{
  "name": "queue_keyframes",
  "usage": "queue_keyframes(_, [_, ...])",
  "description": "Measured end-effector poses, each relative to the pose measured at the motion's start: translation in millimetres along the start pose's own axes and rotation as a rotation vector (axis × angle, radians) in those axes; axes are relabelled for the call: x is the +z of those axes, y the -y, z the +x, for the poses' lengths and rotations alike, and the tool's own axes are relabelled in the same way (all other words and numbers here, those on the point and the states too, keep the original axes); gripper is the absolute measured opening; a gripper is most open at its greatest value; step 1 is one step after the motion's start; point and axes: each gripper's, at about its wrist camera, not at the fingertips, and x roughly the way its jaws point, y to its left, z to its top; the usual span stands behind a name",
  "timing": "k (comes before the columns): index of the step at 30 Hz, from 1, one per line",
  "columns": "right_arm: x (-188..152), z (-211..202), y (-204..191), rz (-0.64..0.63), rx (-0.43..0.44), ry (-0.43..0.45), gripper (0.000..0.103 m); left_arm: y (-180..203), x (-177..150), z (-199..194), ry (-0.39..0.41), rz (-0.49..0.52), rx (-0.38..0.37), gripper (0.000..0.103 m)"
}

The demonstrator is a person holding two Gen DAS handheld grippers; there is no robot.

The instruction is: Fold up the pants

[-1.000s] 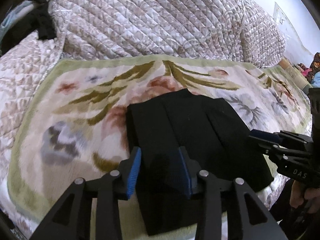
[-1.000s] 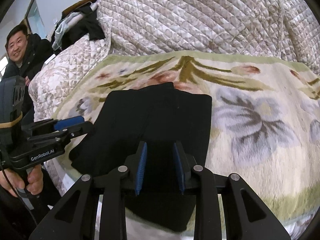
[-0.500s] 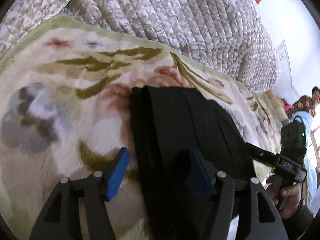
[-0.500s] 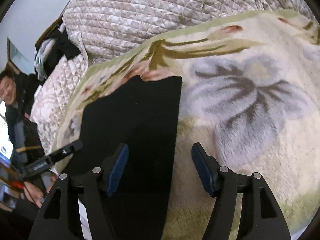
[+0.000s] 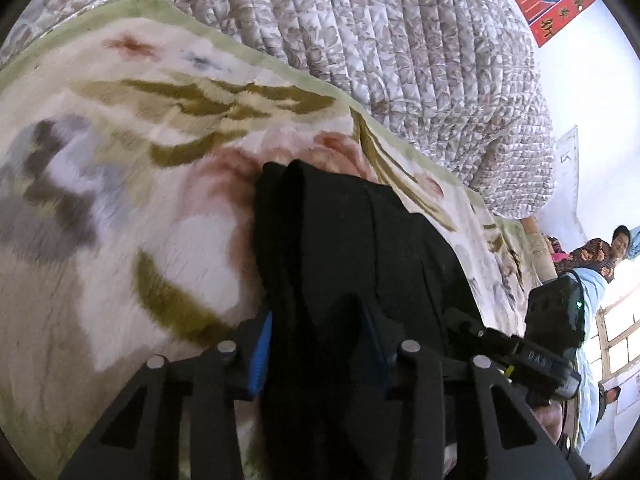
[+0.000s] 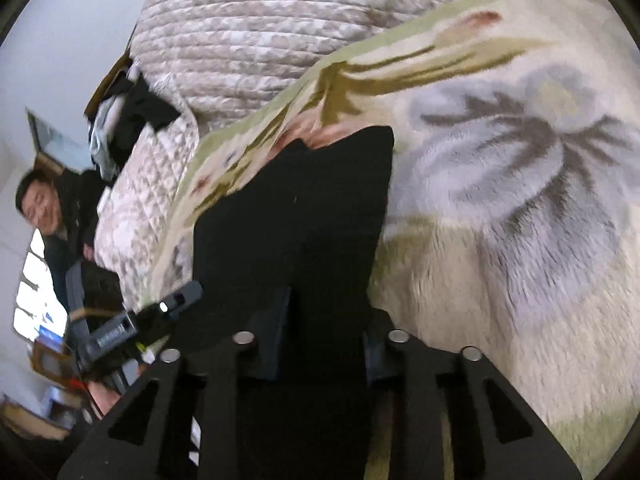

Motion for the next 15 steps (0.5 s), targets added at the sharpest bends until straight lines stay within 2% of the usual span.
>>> queue_keyframes(3, [0.0,-5.5,-6.9,-0.014,-0.005,0.015,0.017,11.4,1.9,-8.3,0.015,0.024,0.024,0.029])
queue_keyframes(6, [0.1,-17.9,-19.9,-0.043,0.005,0.044,0.016,26.7,2.4,-20.6,0.026,0.073,0.028,0.023])
queue_keyframes(11, [8.5,-33.5,-46.3,-0.095,0.045,0.072,0.016,43.4,18.3,-35.5,0.036,0.126,0.025,0.022])
queue_keyframes(15, [29.9,-33.2,-62.1,-0.134,0.059,0.085,0.016,45.7,50.3,-42.2,0.064,0.149,0.029,0.022])
